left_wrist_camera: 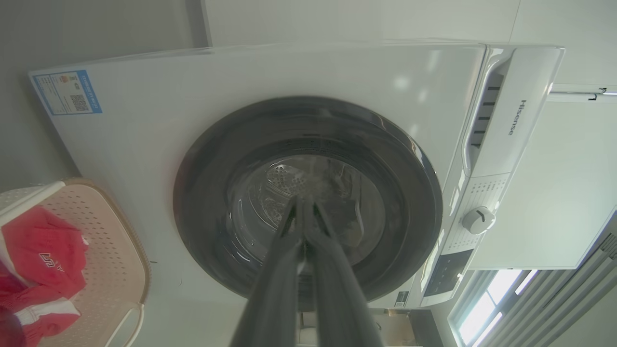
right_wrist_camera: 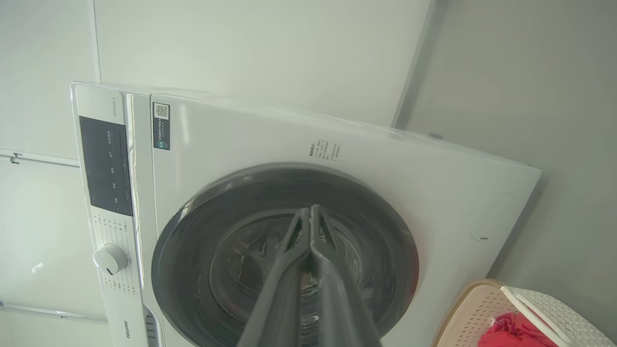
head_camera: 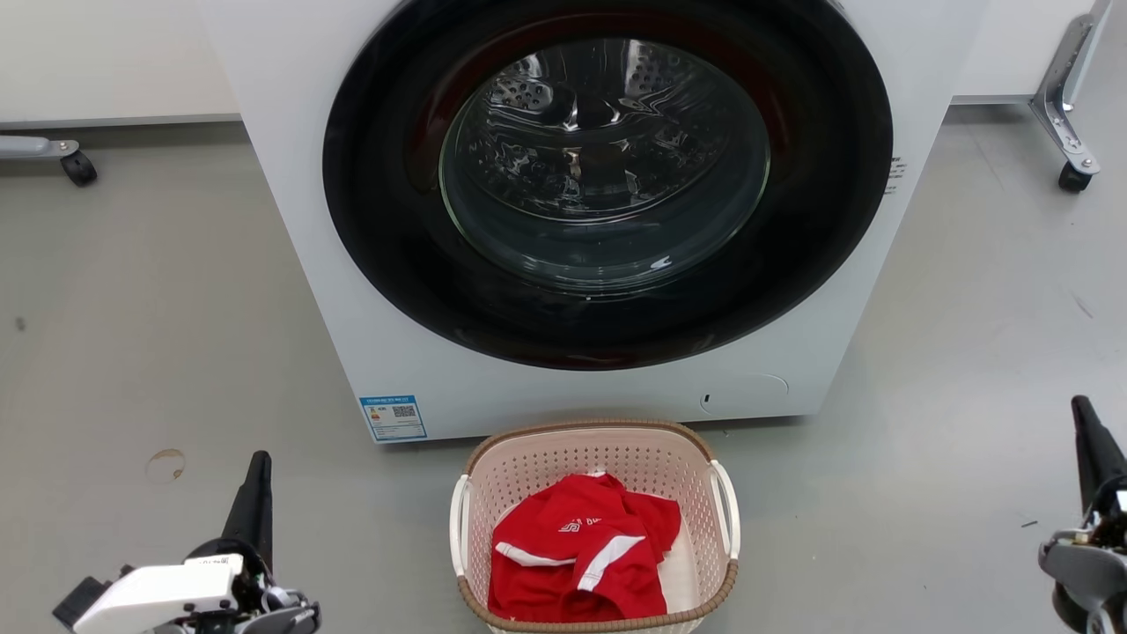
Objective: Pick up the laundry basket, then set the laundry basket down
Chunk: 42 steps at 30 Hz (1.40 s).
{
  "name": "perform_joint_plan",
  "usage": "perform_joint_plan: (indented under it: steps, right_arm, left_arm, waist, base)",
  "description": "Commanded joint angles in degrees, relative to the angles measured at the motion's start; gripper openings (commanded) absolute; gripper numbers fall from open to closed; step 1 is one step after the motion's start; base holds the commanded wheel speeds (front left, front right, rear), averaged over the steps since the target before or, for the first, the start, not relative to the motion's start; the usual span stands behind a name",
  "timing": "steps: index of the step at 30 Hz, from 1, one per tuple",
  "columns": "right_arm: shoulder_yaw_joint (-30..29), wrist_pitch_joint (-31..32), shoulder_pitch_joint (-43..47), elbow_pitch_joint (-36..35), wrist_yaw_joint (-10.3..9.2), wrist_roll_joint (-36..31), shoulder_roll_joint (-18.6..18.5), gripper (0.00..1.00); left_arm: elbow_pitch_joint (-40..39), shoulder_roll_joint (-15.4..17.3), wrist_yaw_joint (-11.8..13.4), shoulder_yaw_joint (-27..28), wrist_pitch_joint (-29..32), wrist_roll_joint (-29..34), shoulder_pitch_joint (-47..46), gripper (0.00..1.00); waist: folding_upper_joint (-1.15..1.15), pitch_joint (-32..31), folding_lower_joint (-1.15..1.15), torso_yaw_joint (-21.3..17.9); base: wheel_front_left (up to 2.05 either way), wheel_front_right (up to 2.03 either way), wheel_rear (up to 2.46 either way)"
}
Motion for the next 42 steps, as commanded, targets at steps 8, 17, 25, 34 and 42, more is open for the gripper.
perform_joint_plan:
  steps: [8, 17, 25, 34, 42]
  right_arm:
    - [0.8, -0.5, 0.7, 1.1, -0.03, -0.1, 1.1, 1.0]
    - [2.5, -1.9, 0.6, 0.5, -0.01, -0.3, 0.9, 1.0]
    - [4.2, -3.7, 0.1, 1.0, 0.01, -4.7, 0.1, 1.0]
    - [3.8, -5.2, -0.2, 1.9, 0.04, -14.7, 0.4, 1.0]
    - [3.1, -6.4, -0.6, 4.1, 0.05, -21.6, 0.4, 1.0]
  left_arm:
    - [1.4, -0.5, 0.1, -0.5, -0.8, -0.1, 0.5, 1.0]
    - [0.3, -0.4, 0.0, -1.5, -2.3, -0.4, 1.0, 1.0]
    - [0.3, -0.3, 1.0, -1.7, -3.8, 5.4, 1.4, 1.0]
    - [-1.1, -0.2, 3.6, -2.7, -5.3, 13.3, 1.9, 1.0]
    - [-0.8, -0.2, 5.5, -4.4, -6.5, 20.4, 2.4, 1.0]
  waist:
    - [0.0, 0.0, 0.04, 0.0]
    - [0.0, 0.0, 0.01, 0.1]
    - [0.0, -0.1, 0.0, 0.0]
    - [0.0, -0.1, 0.0, 0.0]
    - [0.0, -0.2, 0.0, 0.0]
  base:
    - [0.0, 0.0, 0.0]
    - [0.0, 0.0, 0.0]
    - [0.0, 0.0, 0.0]
    - [0.0, 0.0, 0.0]
    - [0.0, 0.0, 0.0]
